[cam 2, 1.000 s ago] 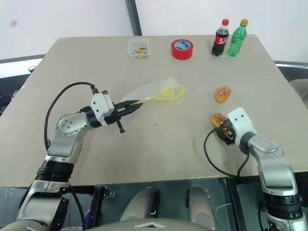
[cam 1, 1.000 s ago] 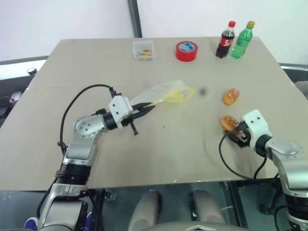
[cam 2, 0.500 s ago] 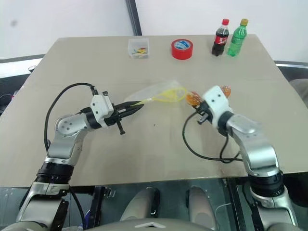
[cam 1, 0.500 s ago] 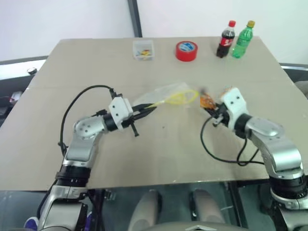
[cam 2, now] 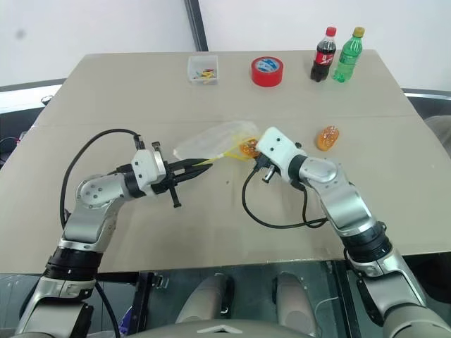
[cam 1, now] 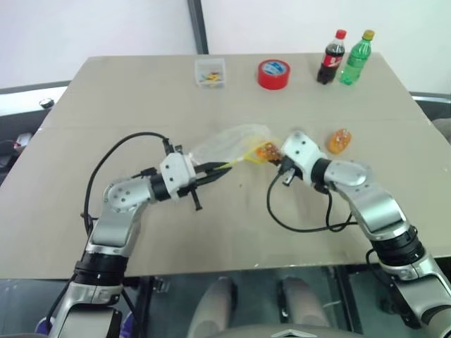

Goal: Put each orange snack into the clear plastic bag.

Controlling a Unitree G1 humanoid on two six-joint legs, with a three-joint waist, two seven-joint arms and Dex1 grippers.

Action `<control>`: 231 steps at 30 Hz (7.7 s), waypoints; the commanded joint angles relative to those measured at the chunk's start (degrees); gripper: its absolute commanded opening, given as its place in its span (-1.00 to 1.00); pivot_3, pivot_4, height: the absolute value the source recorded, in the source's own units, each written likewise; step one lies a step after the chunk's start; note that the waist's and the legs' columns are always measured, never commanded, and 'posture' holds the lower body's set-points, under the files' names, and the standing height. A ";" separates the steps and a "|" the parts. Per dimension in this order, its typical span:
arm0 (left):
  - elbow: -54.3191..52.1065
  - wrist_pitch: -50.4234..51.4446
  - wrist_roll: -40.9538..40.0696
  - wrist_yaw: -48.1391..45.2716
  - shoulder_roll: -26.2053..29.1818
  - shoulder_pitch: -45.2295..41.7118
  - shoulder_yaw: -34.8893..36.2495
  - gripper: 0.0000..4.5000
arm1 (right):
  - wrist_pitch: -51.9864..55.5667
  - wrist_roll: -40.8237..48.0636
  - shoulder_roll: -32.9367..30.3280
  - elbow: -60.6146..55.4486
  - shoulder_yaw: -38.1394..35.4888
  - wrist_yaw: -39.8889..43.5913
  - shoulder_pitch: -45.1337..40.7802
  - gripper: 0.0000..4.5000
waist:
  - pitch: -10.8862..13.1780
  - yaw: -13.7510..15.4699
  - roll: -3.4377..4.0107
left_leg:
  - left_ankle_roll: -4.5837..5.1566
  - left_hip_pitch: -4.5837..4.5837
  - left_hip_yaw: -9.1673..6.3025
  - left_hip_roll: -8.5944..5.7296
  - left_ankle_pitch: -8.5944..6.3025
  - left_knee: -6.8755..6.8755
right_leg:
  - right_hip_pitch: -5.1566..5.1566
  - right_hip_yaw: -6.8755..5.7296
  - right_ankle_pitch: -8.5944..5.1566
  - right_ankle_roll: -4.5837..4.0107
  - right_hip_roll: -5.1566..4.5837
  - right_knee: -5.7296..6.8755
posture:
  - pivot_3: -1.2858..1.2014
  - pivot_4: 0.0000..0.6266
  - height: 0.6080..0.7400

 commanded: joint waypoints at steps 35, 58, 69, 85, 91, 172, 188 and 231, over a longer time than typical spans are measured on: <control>-2.91 1.91 0.61 6.95 -1.08 3.62 0.97 -1.00 | 12.51 19.72 5.46 -2.90 -22.29 -2.27 5.28 0.31 | 0.01 -0.04 0.03 | 0.01 0.02 0.03 0.01 0.00 -0.03 | -0.01 0.05 0.00 0.00 0.00 0.03 | 0.03 -0.52 1.00; -5.61 3.28 2.04 9.59 -1.64 4.35 0.86 -1.00 | -11.15 1.68 11.05 37.91 -28.25 -39.06 -9.14 -0.02 | 0.02 -0.18 0.04 | 0.00 0.06 0.23 -0.01 0.00 -0.10 | -0.07 0.25 0.01 -0.01 0.04 0.05 | 0.03 -0.52 1.00; -4.65 3.25 1.15 10.57 -1.44 4.64 2.75 -1.00 | -4.74 11.26 -1.53 -1.88 -14.35 -6.65 10.62 -0.61 | 0.04 0.05 0.08 | 0.03 0.04 0.14 0.05 -0.02 -0.13 | -0.03 0.18 0.00 0.00 0.04 -0.02 | 0.03 -0.52 1.00; -6.81 2.22 1.12 7.08 0.41 6.84 1.93 -1.00 | -10.17 5.97 0.73 2.49 -0.43 1.32 3.13 -0.61 | 0.04 -0.03 0.07 | 0.03 0.10 0.15 0.08 -0.02 -0.06 | 0.01 0.18 0.00 0.00 0.05 0.00 | 0.03 -0.52 1.00; -7.52 1.35 1.57 5.91 1.33 8.70 1.43 -1.00 | -16.43 3.89 5.01 8.21 1.94 2.98 -0.20 -0.61 | 0.05 0.03 0.09 | 0.03 0.08 0.13 0.09 -0.02 -0.06 | -0.01 0.17 0.00 0.00 0.04 0.00 | 0.03 -0.52 1.00; 9.64 -11.75 6.70 7.55 -3.17 -5.64 -1.10 -1.00 | -26.58 -14.48 -13.49 -3.94 -14.73 -4.41 19.99 -0.98 | 0.13 0.02 0.16 | 0.10 -0.09 0.46 0.03 -0.06 -0.28 | -0.26 0.47 -0.01 0.00 0.00 -0.25 | 0.03 -0.52 1.00; 7.98 -14.11 8.33 6.34 -2.32 -4.01 -3.50 -1.00 | -11.80 -6.17 -3.69 -12.78 1.64 8.40 0.17 0.01 | 0.32 0.47 -0.05 | 0.18 0.87 0.18 0.36 -0.14 -0.06 | 0.82 0.20 -0.03 -0.01 0.29 -0.22 | 0.03 -0.52 1.00; 6.03 -17.99 9.58 5.69 -0.52 -2.59 -4.38 -1.00 | -19.19 -10.28 -0.47 -1.29 5.40 11.66 -6.74 -0.75 | 0.33 1.17 -0.04 | 0.22 0.71 0.15 0.17 -0.17 -0.34 | 0.77 0.06 -0.01 0.02 0.04 -0.66 | 0.03 -0.52 1.00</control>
